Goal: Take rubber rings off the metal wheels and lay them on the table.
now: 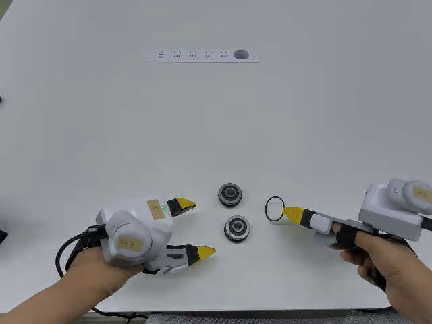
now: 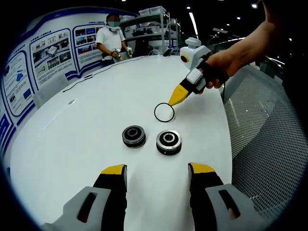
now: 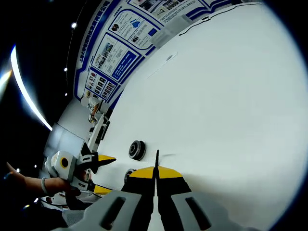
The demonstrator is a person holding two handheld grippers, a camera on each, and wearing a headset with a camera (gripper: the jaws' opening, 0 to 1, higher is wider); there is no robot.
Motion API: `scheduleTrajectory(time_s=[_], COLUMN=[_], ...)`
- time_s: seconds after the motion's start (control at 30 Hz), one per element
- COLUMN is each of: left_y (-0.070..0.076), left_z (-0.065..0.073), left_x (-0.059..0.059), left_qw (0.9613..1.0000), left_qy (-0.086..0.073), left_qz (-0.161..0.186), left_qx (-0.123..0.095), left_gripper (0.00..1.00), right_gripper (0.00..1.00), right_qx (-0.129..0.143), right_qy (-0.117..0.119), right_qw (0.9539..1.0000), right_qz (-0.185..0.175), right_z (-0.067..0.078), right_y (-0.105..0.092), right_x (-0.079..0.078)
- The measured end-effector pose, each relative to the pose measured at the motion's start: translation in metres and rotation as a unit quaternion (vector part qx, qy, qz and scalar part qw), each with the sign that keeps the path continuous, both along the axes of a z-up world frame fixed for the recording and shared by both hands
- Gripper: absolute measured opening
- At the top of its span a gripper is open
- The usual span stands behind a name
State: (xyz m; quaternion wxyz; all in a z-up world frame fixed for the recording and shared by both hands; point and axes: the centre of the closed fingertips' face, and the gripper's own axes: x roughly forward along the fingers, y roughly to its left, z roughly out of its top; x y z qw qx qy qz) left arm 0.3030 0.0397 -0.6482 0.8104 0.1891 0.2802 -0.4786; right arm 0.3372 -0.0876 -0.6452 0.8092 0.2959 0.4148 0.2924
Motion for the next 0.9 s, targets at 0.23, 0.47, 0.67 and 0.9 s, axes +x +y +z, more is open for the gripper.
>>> scheduleTrajectory(time_s=[0.23,0.47,0.67,0.9], left_y=[0.000,-0.001,-0.003,-0.003], left_z=[-0.001,0.000,0.000,0.001], left_x=[0.000,0.001,0.000,0.002], left_qw=[1.0000,1.0000,1.0000,1.0000], left_qy=[0.002,0.003,0.003,0.003], left_qz=[-0.001,-0.001,-0.003,-0.002], left_qx=[0.000,0.000,-0.001,-0.004], left_gripper=[0.51,0.51,0.50,0.50], right_gripper=[0.02,0.06,0.12,0.18], right_qx=[-0.037,-0.068,-0.083,-0.091], right_qy=[-0.013,-0.028,-0.040,-0.051], right_qw=[0.9992,0.9969,0.9951,0.9938], right_qz=[0.010,0.026,0.034,0.038], right_z=[-0.006,-0.010,-0.013,-0.012], right_y=[-0.002,-0.004,-0.009,-0.012], right_x=[0.001,0.001,0.003,0.004])
